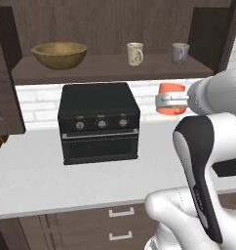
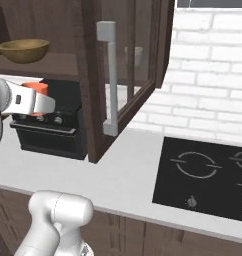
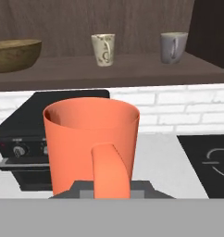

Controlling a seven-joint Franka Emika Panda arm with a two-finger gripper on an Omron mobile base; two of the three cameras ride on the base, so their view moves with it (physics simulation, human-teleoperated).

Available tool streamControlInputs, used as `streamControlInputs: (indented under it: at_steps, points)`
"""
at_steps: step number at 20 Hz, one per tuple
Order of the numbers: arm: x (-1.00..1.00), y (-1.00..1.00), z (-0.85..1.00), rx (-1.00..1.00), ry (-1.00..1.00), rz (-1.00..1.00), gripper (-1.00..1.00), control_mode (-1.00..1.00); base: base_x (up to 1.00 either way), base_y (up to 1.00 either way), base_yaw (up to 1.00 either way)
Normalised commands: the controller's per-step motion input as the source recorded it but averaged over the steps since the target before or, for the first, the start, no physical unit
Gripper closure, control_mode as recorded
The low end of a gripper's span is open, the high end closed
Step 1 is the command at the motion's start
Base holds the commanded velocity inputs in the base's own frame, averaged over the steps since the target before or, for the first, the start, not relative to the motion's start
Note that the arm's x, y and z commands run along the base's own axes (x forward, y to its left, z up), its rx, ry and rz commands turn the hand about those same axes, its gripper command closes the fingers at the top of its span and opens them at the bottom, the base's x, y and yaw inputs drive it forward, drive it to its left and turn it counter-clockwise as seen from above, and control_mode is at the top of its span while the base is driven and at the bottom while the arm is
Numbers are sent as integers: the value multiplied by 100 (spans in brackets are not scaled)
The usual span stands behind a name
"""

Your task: Gather all objects into one cabinet and sort the glasses and bowls to opposite sides.

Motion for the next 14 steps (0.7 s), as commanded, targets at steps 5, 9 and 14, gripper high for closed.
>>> streamControlInputs:
  at_steps: [5,9,14]
  points:
    - [0,0,0,0,0,0,100,100,83,-1,-18]
    - [0,0,0,0,0,0,100,100,81,-20,-6]
    - [0,0,0,0,0,0,100,100,24,-4,0]
